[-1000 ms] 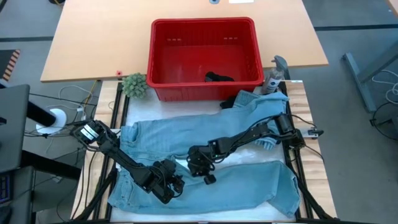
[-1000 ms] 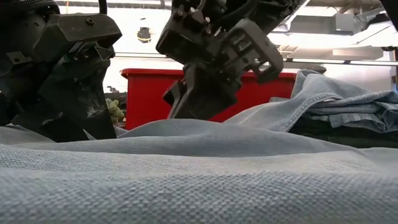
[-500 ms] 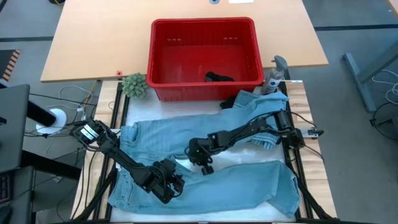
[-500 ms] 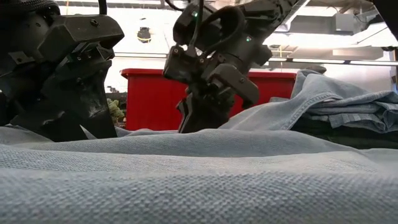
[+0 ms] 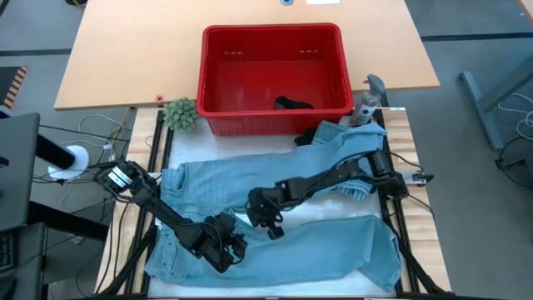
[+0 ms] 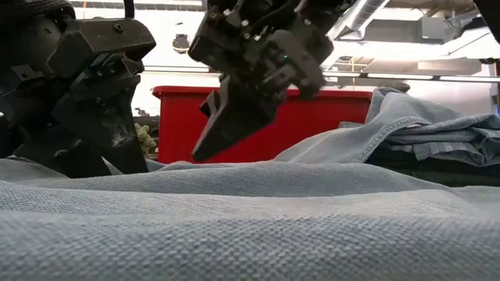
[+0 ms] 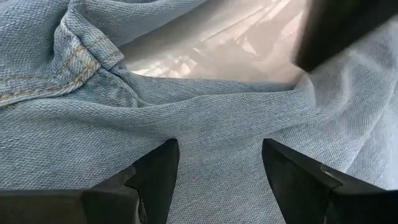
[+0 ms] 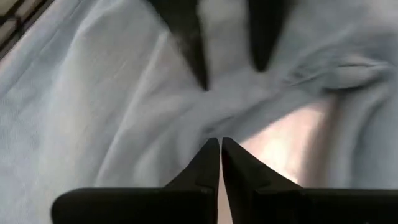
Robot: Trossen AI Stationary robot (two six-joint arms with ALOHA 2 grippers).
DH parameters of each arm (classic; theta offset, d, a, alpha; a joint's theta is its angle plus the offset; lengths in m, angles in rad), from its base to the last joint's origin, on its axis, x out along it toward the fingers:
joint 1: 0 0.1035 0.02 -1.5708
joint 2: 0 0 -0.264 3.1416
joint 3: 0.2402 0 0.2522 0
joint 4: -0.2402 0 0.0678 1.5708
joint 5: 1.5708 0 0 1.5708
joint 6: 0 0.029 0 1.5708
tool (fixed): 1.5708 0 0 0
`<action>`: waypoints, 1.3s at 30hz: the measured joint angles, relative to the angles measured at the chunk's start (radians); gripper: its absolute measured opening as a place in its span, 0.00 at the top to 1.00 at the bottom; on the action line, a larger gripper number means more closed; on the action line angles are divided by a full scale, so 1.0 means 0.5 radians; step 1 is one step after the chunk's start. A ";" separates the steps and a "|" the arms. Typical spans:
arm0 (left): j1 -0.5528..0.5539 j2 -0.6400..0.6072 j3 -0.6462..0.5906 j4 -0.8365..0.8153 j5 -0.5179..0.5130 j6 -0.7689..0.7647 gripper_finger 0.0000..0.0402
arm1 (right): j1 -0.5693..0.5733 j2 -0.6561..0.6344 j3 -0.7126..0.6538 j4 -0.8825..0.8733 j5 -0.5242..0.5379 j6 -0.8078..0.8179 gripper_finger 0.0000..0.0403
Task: Fold Laundry from Bin
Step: Fold the blue pants
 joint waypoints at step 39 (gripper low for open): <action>-0.003 0.001 0.001 -0.037 0.046 0.015 0.44 | -0.135 -0.335 -0.027 -0.459 0.056 0.087 0.94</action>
